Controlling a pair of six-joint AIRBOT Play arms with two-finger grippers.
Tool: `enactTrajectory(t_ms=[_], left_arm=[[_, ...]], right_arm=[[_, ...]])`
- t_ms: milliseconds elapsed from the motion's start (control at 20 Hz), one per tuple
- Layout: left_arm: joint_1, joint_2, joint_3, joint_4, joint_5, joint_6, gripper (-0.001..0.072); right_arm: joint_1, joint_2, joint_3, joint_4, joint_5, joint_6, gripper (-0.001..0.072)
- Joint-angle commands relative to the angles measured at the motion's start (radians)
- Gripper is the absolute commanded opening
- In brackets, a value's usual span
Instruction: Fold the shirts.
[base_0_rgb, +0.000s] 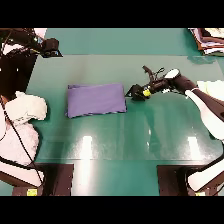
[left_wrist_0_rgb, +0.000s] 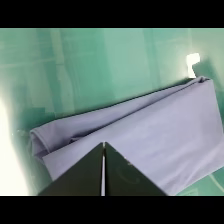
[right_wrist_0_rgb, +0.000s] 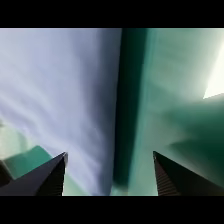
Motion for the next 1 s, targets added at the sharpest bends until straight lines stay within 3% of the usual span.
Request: enactTrajectory(t_ms=[0,250,400,450,700,950], left_arm=[[-0.008,0.000,0.000,0.001,0.009,0.001,0.0027],[-0.008,0.000,0.000,0.000,0.002,0.018,0.0026],[-0.008,0.001,0.000,-0.002,-0.010,0.018,0.0026],[-0.008,0.001,0.000,-0.003,-0.011,0.018,0.0026],[-0.048,0.001,0.000,-0.005,-0.015,0.018,0.0026],[-0.150,0.001,0.000,-0.005,-0.011,0.020,0.0026]], right_arm=[[0.051,-0.105,0.061,0.070,0.010,0.000,0.0616],[0.176,-0.227,0.250,0.138,0.005,0.000,0.0538],[0.206,-0.252,0.315,0.136,0.000,-0.026,0.0130],[0.206,-0.252,0.327,0.136,-0.002,-0.045,0.0039],[0.129,-0.210,0.373,0.126,0.010,-0.048,0.0015],[-0.124,0.003,0.373,-0.146,0.056,0.065,0.0015]])
